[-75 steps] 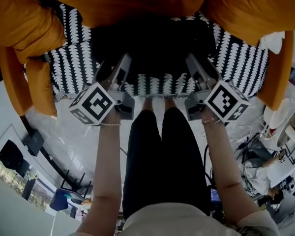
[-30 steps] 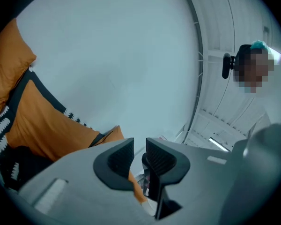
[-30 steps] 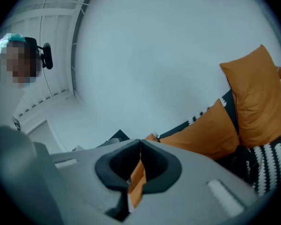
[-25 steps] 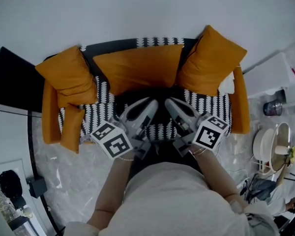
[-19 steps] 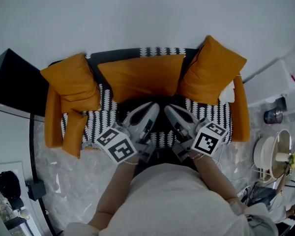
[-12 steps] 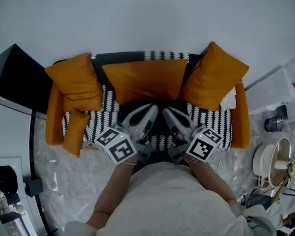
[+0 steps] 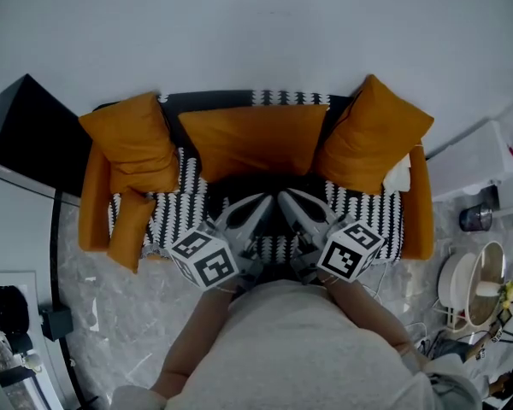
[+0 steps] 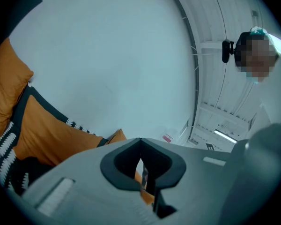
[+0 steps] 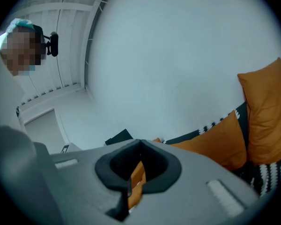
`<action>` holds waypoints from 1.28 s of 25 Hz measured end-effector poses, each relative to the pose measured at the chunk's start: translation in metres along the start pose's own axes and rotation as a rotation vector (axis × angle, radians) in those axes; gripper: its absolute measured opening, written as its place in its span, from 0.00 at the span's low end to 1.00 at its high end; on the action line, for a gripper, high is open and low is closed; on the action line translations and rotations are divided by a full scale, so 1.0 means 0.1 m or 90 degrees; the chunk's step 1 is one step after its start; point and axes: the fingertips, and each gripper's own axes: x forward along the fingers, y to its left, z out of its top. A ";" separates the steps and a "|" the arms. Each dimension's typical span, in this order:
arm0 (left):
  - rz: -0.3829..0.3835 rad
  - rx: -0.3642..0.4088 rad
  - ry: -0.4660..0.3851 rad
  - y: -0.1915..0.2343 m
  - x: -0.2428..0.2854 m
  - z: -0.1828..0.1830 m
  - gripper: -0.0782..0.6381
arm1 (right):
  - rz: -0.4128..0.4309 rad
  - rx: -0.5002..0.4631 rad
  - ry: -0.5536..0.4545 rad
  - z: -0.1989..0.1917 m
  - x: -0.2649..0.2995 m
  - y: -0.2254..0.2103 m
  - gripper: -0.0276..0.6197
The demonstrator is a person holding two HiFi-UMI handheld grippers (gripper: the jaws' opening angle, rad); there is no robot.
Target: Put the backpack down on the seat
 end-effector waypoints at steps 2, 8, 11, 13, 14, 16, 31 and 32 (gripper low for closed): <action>0.011 0.000 0.008 0.02 0.01 -0.03 0.12 | -0.012 -0.030 0.000 0.00 -0.02 -0.01 0.05; 0.014 -0.015 0.016 0.09 0.04 -0.05 0.12 | -0.013 -0.053 0.034 -0.11 0.00 -0.04 0.05; 0.014 -0.024 0.011 0.08 0.04 -0.06 0.12 | -0.015 -0.056 0.043 -0.14 -0.01 -0.05 0.05; 0.018 -0.023 0.014 0.08 0.04 -0.08 0.12 | -0.016 -0.055 0.042 -0.14 -0.01 -0.06 0.05; 0.018 -0.023 0.015 0.08 0.03 -0.08 0.12 | -0.012 -0.049 0.040 -0.14 -0.01 -0.07 0.05; 0.016 -0.030 0.013 0.09 0.04 -0.09 0.12 | -0.004 -0.037 0.038 -0.14 -0.02 -0.08 0.05; 0.012 -0.032 0.055 0.12 0.07 -0.22 0.12 | -0.014 -0.013 0.043 -0.20 -0.03 -0.13 0.05; 0.014 -0.031 0.056 0.12 0.07 -0.22 0.12 | -0.014 -0.012 0.044 -0.20 -0.03 -0.13 0.05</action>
